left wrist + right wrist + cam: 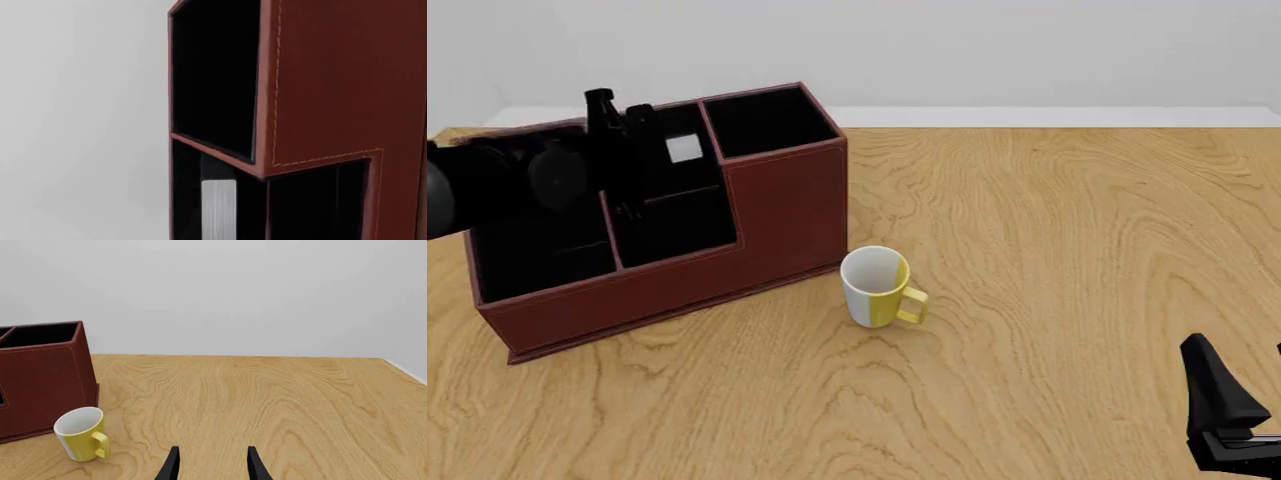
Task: Pick up the book and place it in the front compartment of the caddy.
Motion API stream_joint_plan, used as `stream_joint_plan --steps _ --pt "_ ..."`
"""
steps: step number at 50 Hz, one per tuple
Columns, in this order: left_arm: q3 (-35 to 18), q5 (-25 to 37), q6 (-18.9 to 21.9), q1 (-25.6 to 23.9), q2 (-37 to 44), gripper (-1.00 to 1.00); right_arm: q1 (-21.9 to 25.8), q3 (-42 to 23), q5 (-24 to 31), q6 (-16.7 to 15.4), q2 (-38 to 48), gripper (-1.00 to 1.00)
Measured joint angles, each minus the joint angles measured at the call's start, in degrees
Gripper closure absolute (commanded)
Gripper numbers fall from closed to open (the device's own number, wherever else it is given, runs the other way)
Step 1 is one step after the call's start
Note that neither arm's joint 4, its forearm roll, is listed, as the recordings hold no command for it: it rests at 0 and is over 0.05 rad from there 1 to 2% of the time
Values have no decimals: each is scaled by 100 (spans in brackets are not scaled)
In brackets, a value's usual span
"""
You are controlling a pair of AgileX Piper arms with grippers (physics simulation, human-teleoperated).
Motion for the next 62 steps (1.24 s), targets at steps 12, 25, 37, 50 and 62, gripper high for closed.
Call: stream_joint_plan --steps 12,25,37,50,62 --pt "-352 109 -135 199 377 -100 0 0 0 0 1 -100" --pt "-566 84 -124 378 366 -100 0 0 0 0 1 -100" --pt "-449 243 -111 415 -77 -100 0 0 0 0 1 -100" --pt "188 929 -211 198 -1577 -100 0 0 0 0 0 -100" --pt "1492 1351 -460 -631 -3692 -100 0 0 0 0 0 -100"
